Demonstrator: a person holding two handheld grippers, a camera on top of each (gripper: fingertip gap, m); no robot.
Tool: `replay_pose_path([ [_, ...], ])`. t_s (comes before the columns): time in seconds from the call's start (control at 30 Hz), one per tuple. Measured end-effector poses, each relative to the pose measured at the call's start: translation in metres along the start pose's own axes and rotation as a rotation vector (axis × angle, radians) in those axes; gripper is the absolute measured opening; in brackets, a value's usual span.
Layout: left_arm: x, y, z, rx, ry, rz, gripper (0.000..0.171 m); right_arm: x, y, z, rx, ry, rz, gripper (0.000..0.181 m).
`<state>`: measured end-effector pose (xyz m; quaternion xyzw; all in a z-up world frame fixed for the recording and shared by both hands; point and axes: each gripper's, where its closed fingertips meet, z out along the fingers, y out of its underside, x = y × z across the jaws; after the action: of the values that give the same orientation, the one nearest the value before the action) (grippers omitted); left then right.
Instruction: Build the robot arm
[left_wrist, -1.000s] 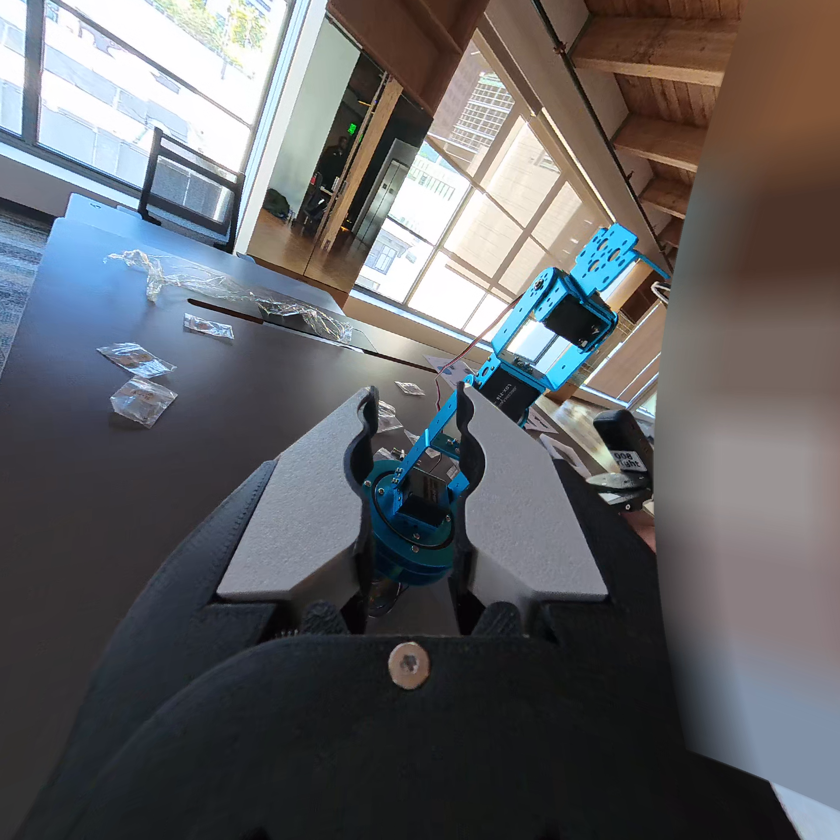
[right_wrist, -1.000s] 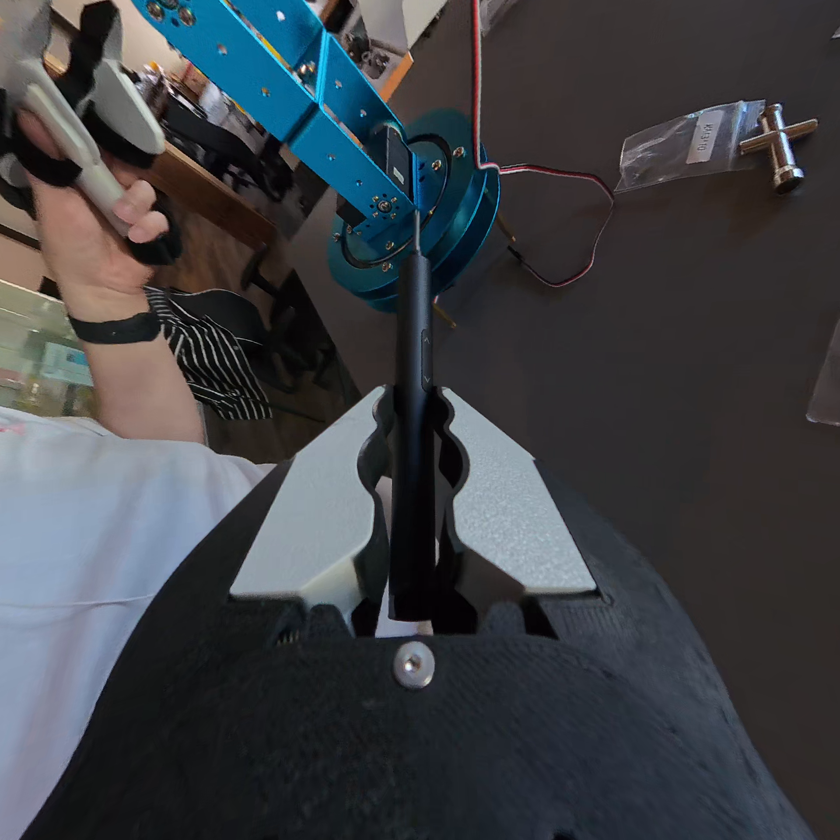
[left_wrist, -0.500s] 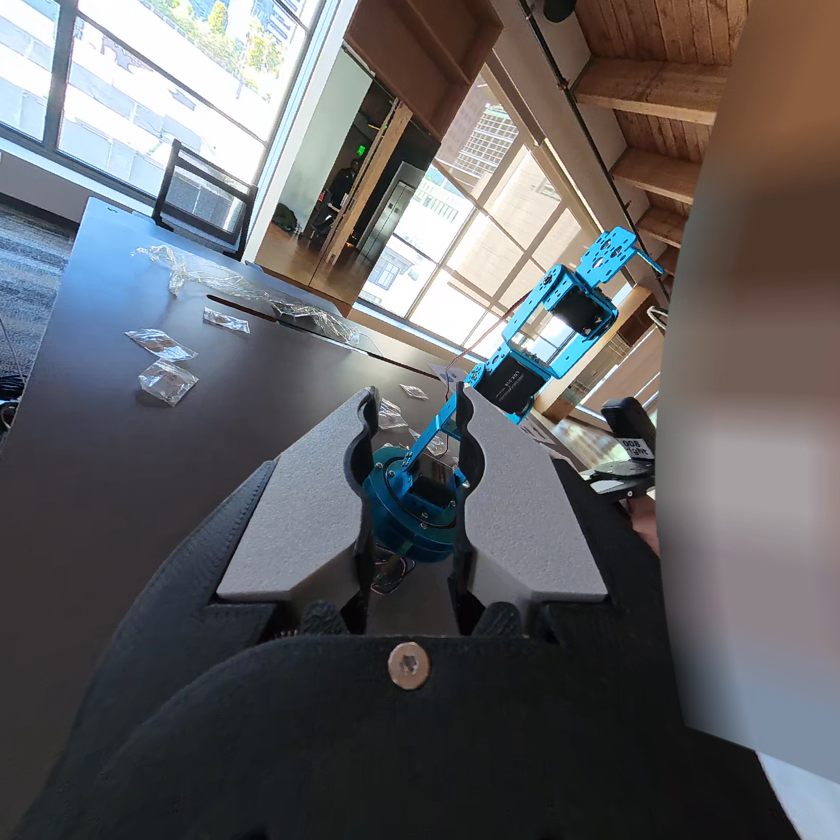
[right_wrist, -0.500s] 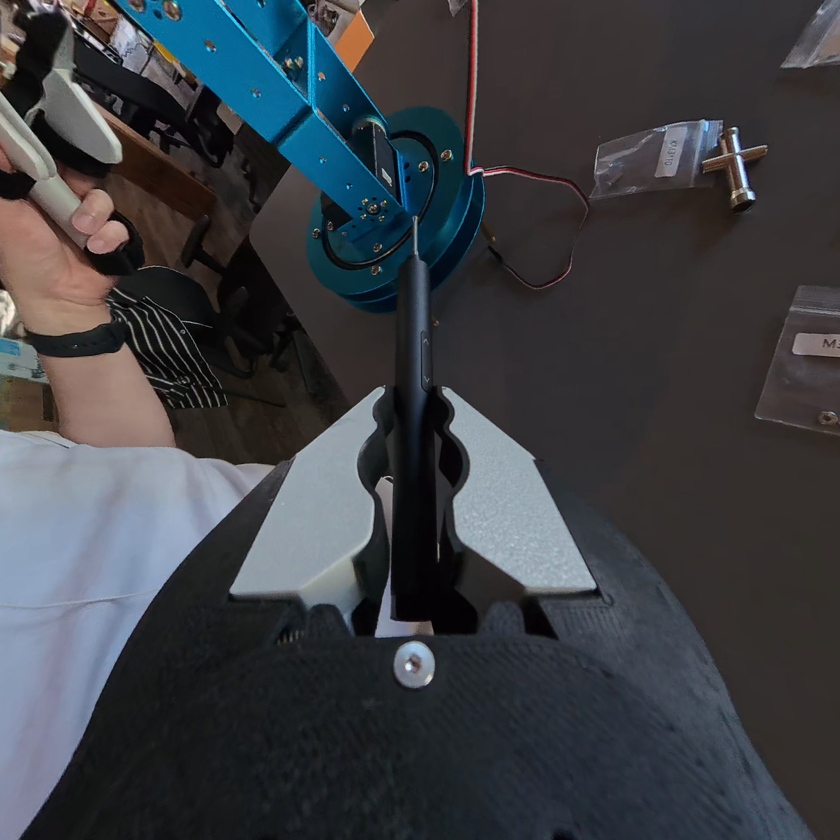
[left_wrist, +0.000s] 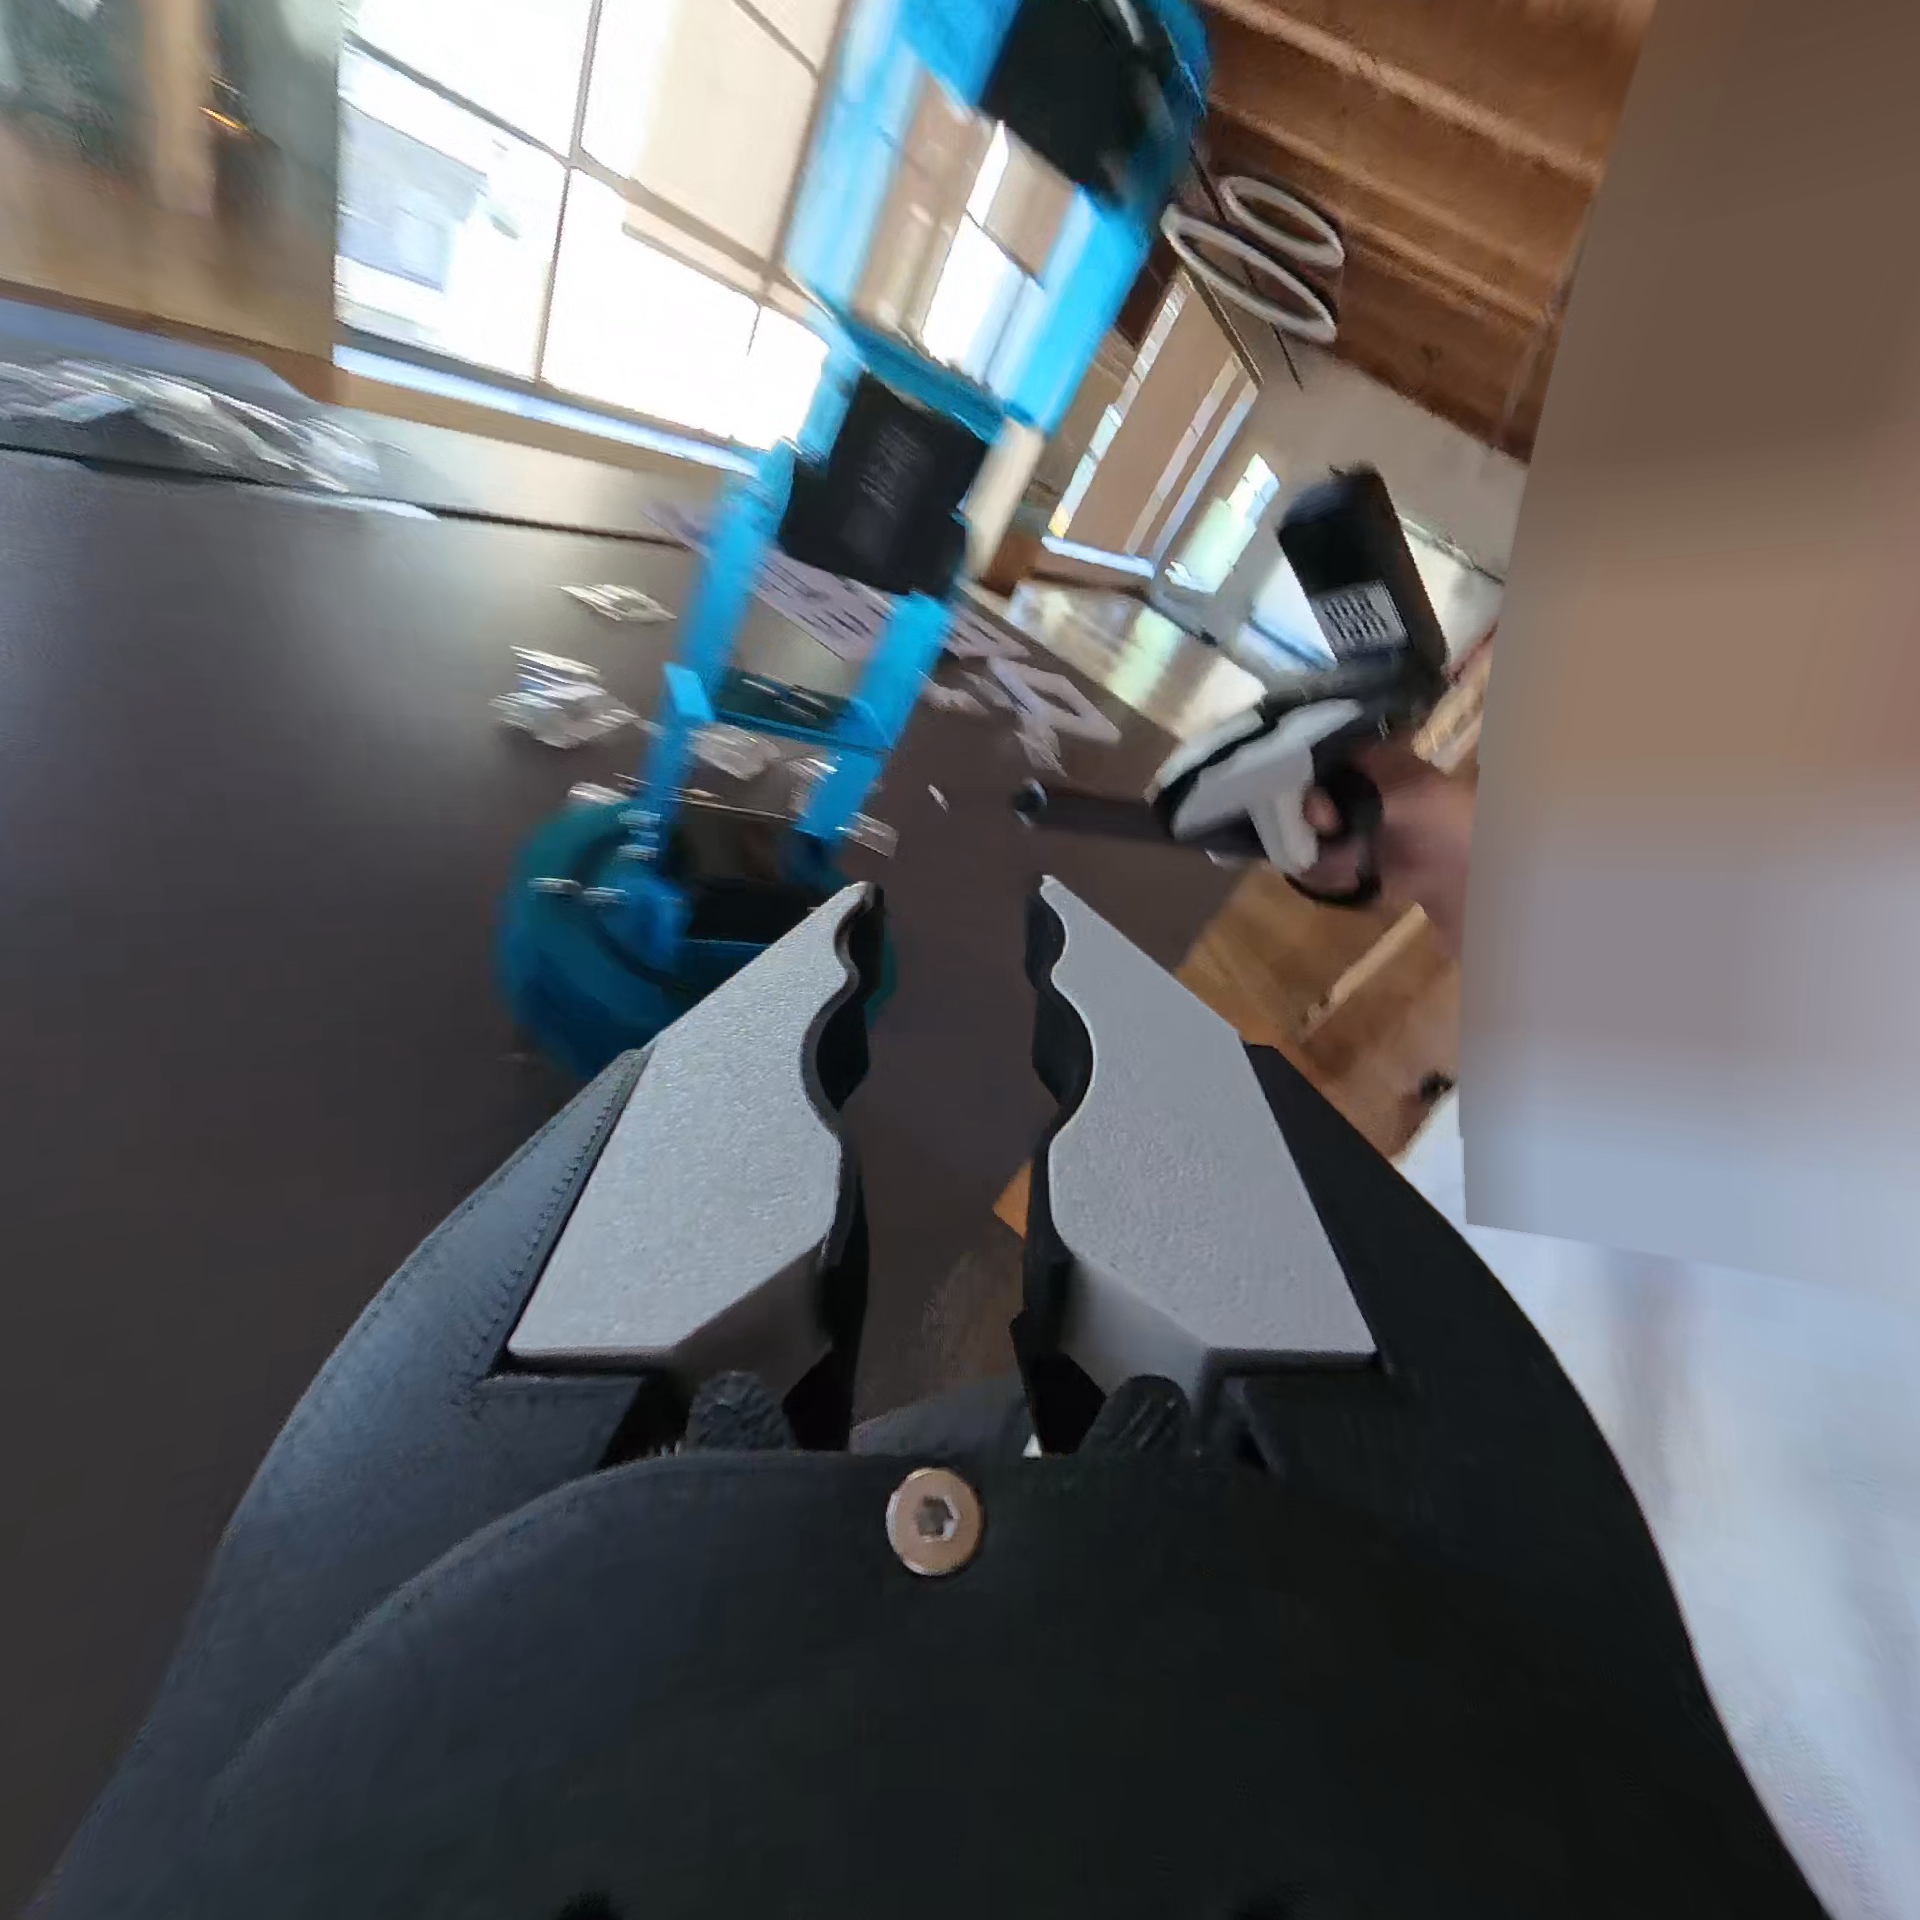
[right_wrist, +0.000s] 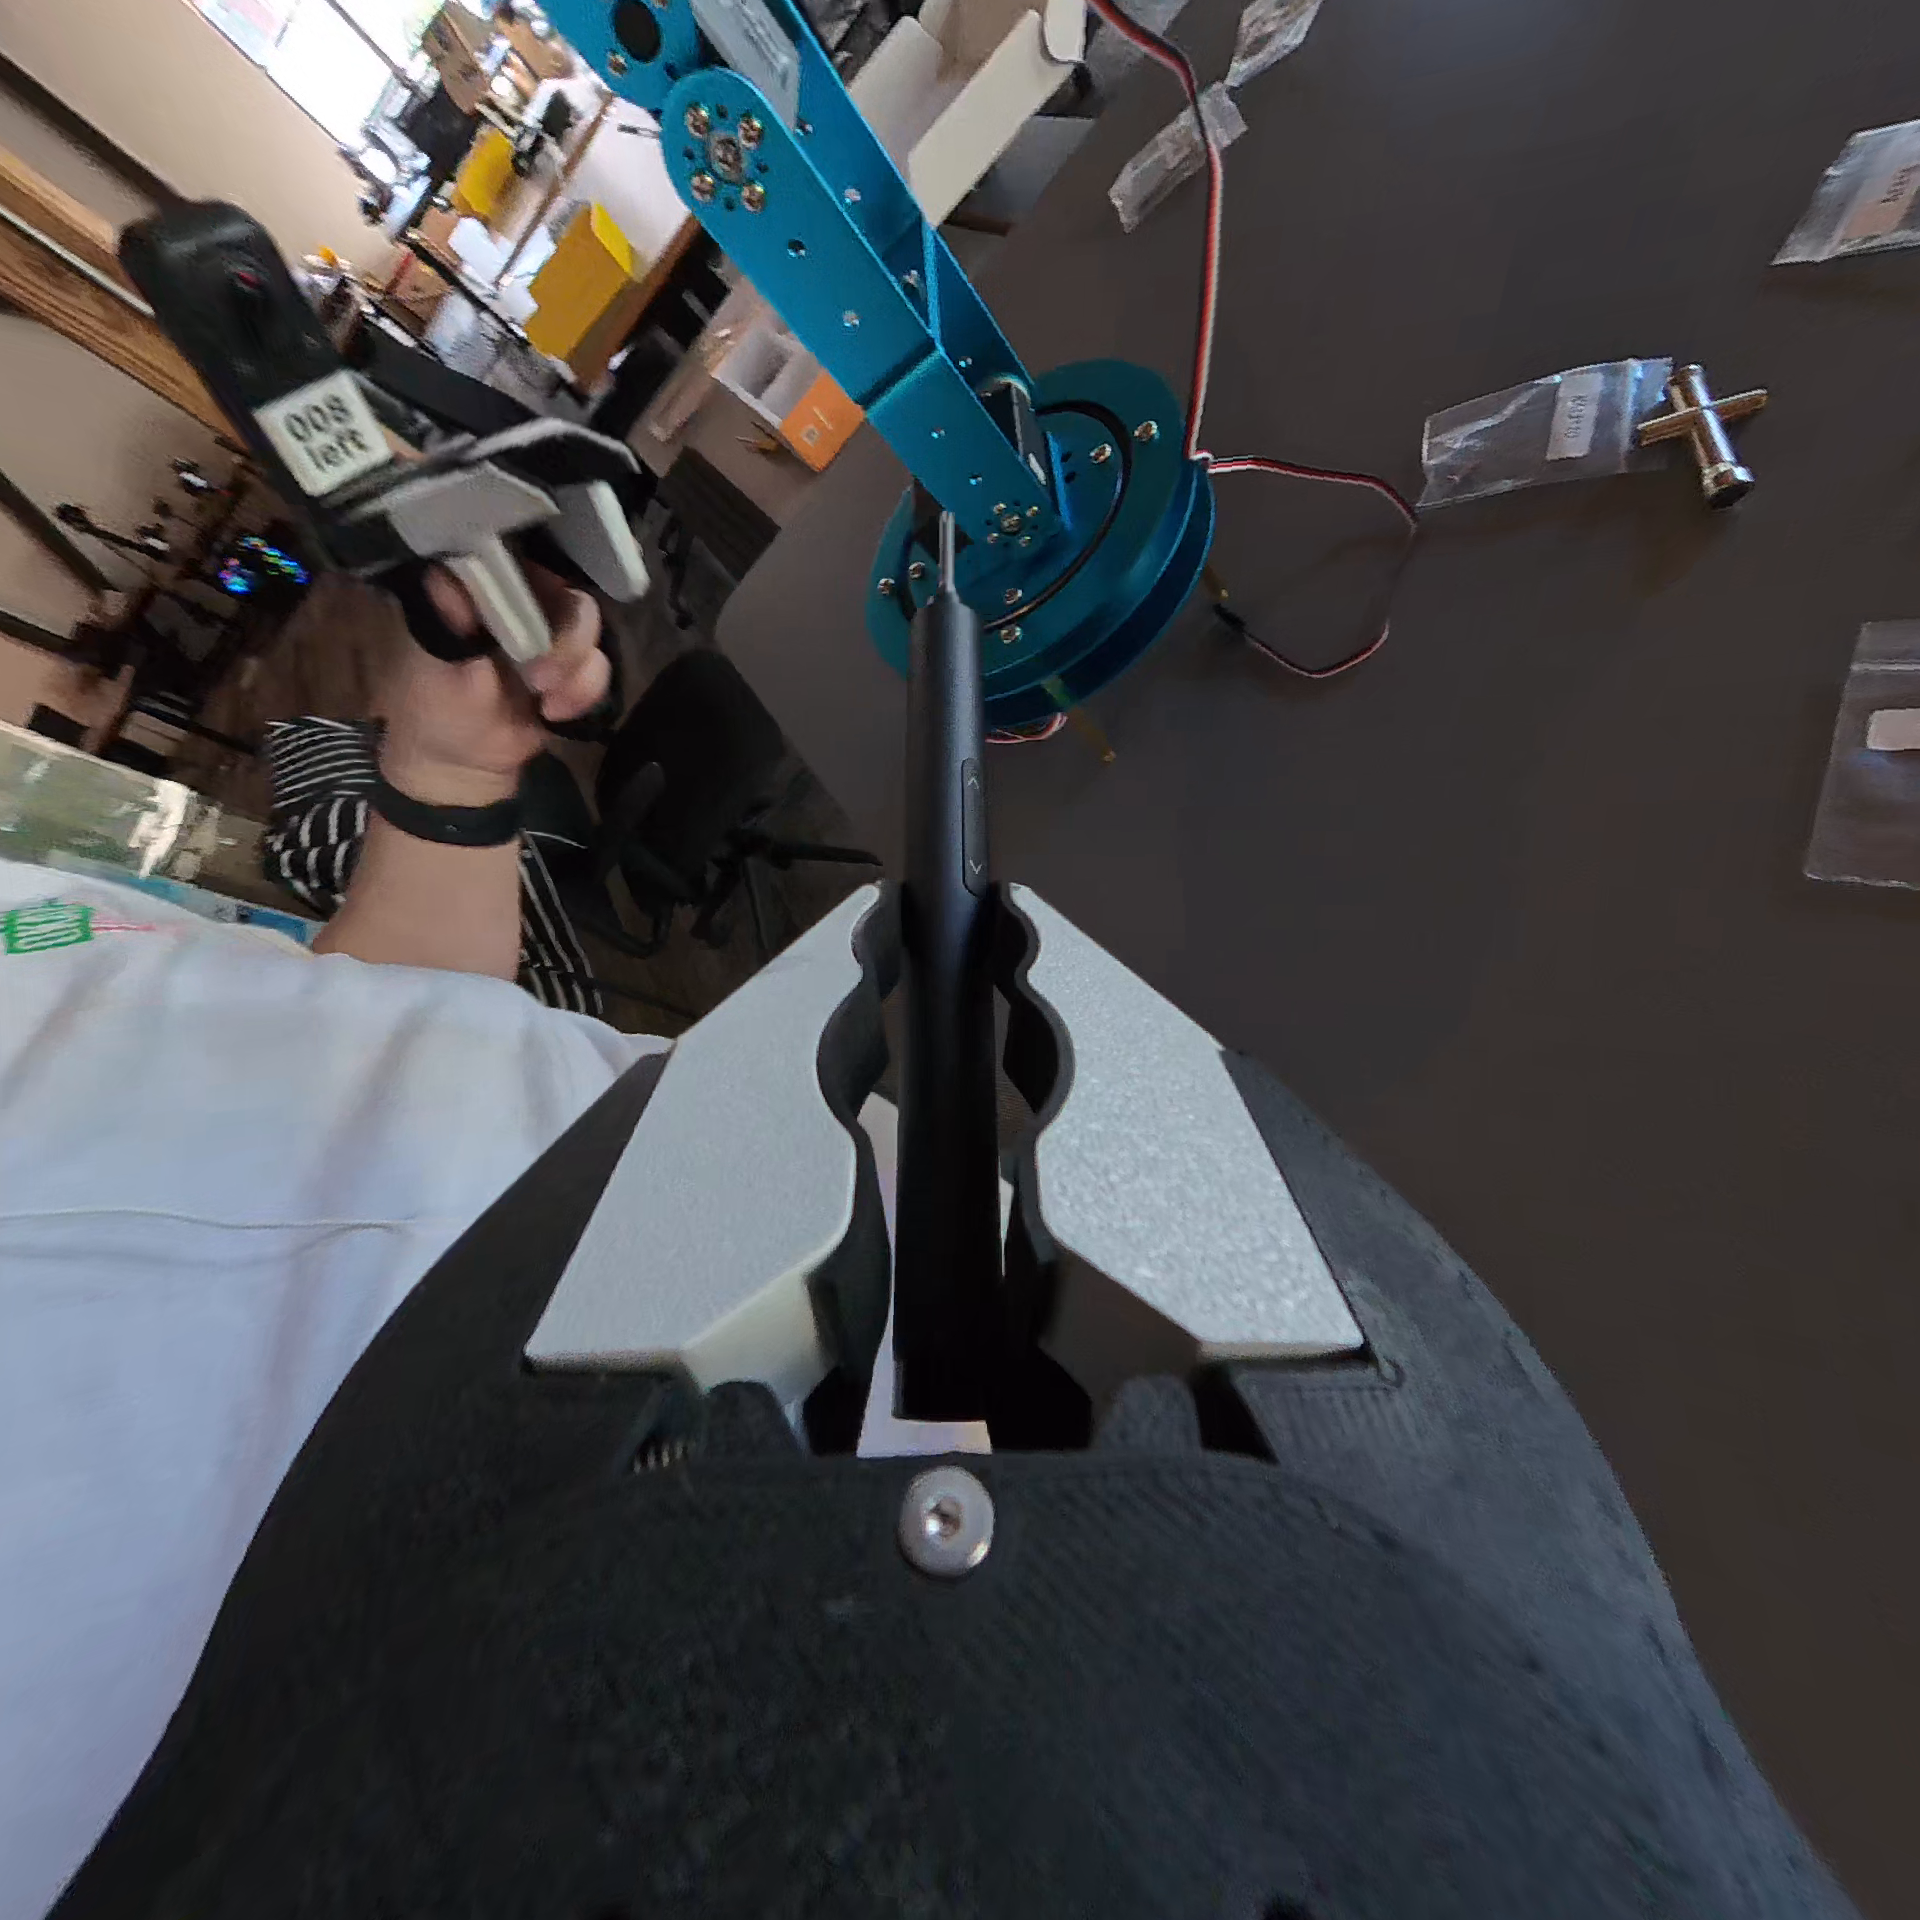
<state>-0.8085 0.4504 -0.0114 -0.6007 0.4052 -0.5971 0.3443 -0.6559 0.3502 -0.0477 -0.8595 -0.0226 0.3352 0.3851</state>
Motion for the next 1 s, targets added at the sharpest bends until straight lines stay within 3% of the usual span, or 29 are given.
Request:
replay_pose_path([
  [0.13, 0.027, 0.019, 0.044, 0.029, -0.032, 0.043, 0.015, 0.004, -0.005, -0.016, -0.015, -0.104, -0.061, 0.016],
  [0.4, 0.053, 0.017, 0.120, 0.220, -0.130, -0.039, 0.021, 0.016, -0.019, -0.055, -0.119, -0.335, -0.179, 0.016],
  [0.63, 0.058, 0.012, 0.149, 0.279, -0.216, -0.064, 0.019, 0.026, -0.026, -0.060, -0.188, -0.488, -0.211, 0.016],
  [0.8, 0.055, 0.013, 0.163, 0.315, -0.262, -0.102, 0.014, 0.035, -0.025, -0.066, -0.210, -0.529, -0.209, 0.016],
  [1.0, 0.063, 0.011, 0.175, 0.333, -0.298, -0.036, 0.005, 0.045, -0.028, -0.081, -0.230, -0.556, -0.228, 0.016],
])
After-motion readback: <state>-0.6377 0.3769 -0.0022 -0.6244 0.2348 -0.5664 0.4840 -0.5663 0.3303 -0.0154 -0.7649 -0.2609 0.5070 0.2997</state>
